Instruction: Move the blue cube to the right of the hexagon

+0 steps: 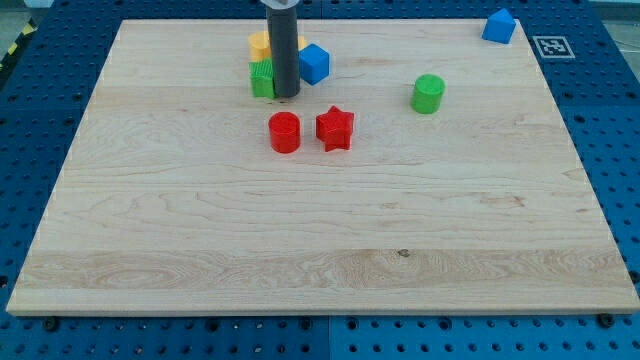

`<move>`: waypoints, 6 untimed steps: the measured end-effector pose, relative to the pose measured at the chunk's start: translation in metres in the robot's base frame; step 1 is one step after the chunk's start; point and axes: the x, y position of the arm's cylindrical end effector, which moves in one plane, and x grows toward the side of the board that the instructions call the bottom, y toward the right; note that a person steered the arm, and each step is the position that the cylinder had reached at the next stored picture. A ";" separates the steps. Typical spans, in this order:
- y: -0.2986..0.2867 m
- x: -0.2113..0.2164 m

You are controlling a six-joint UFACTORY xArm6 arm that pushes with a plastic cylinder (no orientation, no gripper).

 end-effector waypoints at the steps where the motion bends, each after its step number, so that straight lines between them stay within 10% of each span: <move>1: 0.008 0.000; 6: 0.011 -0.051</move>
